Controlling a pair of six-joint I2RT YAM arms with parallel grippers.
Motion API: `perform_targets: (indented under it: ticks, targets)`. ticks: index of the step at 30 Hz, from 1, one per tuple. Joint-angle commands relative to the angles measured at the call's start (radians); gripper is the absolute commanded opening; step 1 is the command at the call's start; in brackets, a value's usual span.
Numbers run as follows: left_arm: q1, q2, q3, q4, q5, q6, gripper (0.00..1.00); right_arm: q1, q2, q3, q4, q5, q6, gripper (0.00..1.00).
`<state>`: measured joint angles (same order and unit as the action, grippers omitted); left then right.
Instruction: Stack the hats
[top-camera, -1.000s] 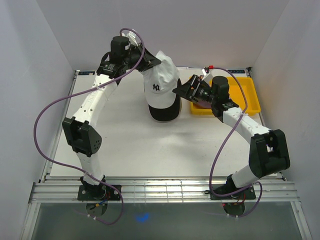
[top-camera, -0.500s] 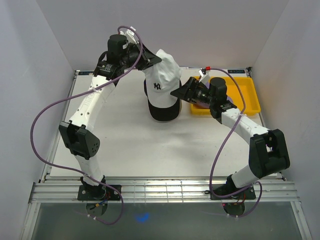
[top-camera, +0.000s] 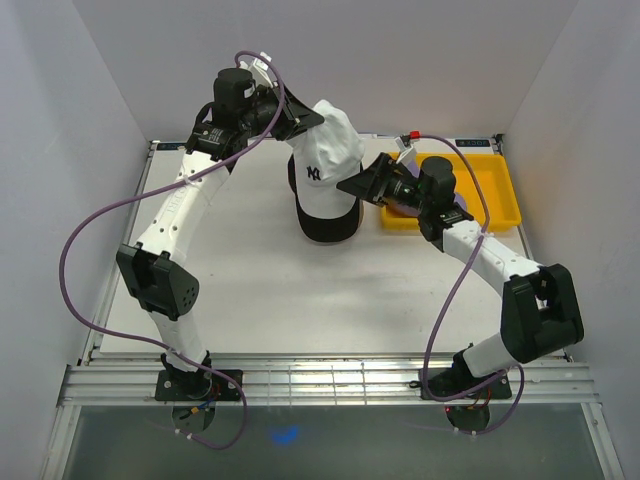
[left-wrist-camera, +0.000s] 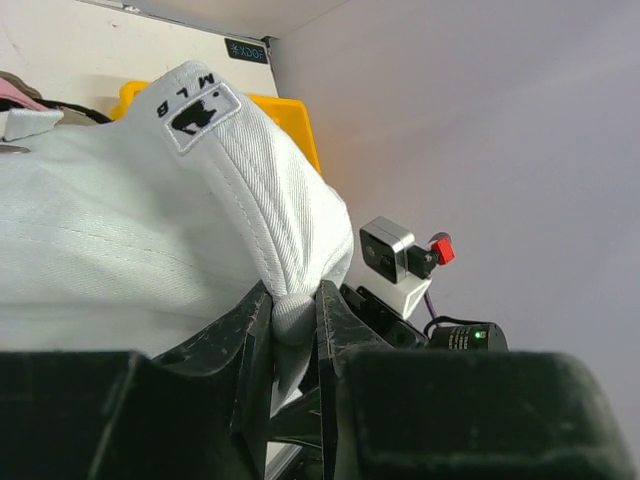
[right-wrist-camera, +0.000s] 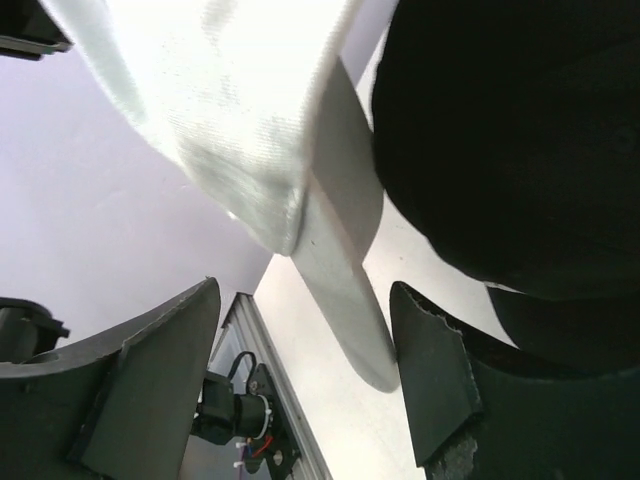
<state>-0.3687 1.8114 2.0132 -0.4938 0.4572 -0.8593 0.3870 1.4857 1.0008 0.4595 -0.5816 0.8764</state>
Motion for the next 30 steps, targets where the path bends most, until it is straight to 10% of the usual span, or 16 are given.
perform_targets:
  ticks: [1,10,30]
  targets:
    - [-0.003,-0.067,0.012,0.015,0.017,-0.01,0.05,0.018,-0.051,-0.017,0.133,-0.046,0.067,0.74]
    - [-0.003,-0.067,0.024,0.017,0.003,-0.009,0.05,0.027,-0.067,-0.054,0.206,-0.093,0.15,0.53]
    - [-0.003,-0.034,0.044,0.04,0.0,-0.021,0.04,0.038,-0.088,-0.067,0.177,-0.149,0.173,0.49]
